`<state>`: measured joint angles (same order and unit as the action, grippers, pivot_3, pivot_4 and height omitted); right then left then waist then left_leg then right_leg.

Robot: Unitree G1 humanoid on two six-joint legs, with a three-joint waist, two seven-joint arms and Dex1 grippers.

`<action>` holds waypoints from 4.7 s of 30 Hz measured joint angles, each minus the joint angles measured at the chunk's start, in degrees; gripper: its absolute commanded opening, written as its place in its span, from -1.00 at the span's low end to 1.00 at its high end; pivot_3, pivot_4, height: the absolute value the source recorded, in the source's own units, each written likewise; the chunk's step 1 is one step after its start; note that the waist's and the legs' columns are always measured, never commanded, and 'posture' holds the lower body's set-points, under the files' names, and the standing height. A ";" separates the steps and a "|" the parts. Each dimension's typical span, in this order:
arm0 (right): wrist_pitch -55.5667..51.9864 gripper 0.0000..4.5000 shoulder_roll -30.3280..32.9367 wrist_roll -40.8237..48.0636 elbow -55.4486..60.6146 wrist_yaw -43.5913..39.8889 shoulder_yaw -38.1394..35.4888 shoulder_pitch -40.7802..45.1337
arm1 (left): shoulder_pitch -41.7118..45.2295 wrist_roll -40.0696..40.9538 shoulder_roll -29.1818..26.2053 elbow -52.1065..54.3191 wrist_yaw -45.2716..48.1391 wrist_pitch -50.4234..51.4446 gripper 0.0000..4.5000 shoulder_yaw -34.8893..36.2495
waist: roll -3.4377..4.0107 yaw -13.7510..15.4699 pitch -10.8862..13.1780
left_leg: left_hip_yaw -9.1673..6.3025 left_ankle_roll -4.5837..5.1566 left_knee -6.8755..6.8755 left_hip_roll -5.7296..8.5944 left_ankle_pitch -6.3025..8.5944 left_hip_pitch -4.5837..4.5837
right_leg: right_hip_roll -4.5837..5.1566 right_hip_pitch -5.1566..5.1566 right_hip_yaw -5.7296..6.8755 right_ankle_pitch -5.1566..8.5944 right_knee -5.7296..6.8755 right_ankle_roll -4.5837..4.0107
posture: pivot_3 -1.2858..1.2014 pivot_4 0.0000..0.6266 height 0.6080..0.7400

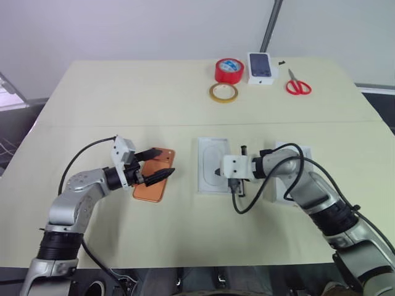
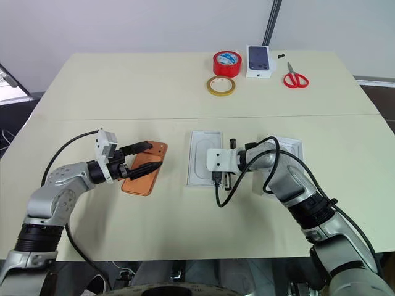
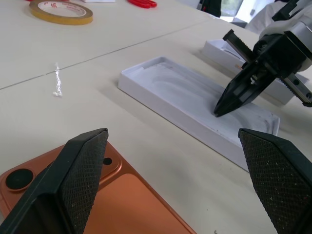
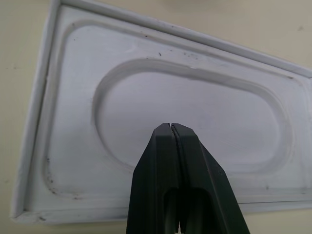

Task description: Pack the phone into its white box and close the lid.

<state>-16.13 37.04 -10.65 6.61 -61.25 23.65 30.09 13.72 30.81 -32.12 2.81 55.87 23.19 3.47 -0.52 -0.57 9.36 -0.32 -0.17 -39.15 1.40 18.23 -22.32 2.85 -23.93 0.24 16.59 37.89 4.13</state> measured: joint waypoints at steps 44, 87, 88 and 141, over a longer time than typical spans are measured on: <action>-15.52 -0.98 -22.13 -1.53 -10.79 6.05 13.18 13.38 | 12.66 5.20 -16.23 -16.99 7.83 37.24 1.00 -2.25 | 0.11 -0.43 -0.26 | 0.00 -0.37 -0.01 0.01 -0.22 -0.06 | -0.08 -0.31 -0.03 0.00 0.35 0.00 | 0.03 -0.52 1.00; -7.16 -1.00 -26.97 -4.84 -18.49 11.91 13.18 12.13 | 14.99 9.22 -6.50 -22.77 0.18 53.59 0.23 6.29 | 0.51 -1.15 -1.01 | -0.01 -0.06 0.26 0.03 -0.01 0.79 | -0.01 0.51 -0.04 0.01 0.19 -0.03 | 0.03 -0.52 1.00; -7.16 -1.00 -26.95 -4.84 -18.44 11.91 13.17 12.13 | 14.64 9.29 -6.49 -22.79 0.32 53.62 0.23 6.30 | 0.49 -1.31 -1.00 | -0.01 -0.06 0.26 0.03 -0.01 0.78 | -0.01 0.50 -0.04 0.01 0.18 -0.03 | 0.03 -0.52 1.00; 13.63 0.47 -2.10 15.73 2.68 -4.47 -7.36 -15.63 | 14.00 20.00 7.85 -19.93 -15.22 58.79 -1.00 24.37 | -0.06 -0.04 -0.45 | -0.01 -0.24 0.22 0.04 -0.11 -0.17 | 0.03 -0.40 -0.03 -0.01 0.10 -0.02 | 0.03 -0.52 1.00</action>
<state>-2.50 34.94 5.08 9.28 -65.72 16.29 14.46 27.71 50.81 -24.27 -17.12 40.65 81.98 27.85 -0.58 -0.61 8.91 -0.32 -0.41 -38.93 1.44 18.12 -22.50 2.88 -24.33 0.21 16.58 37.99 4.10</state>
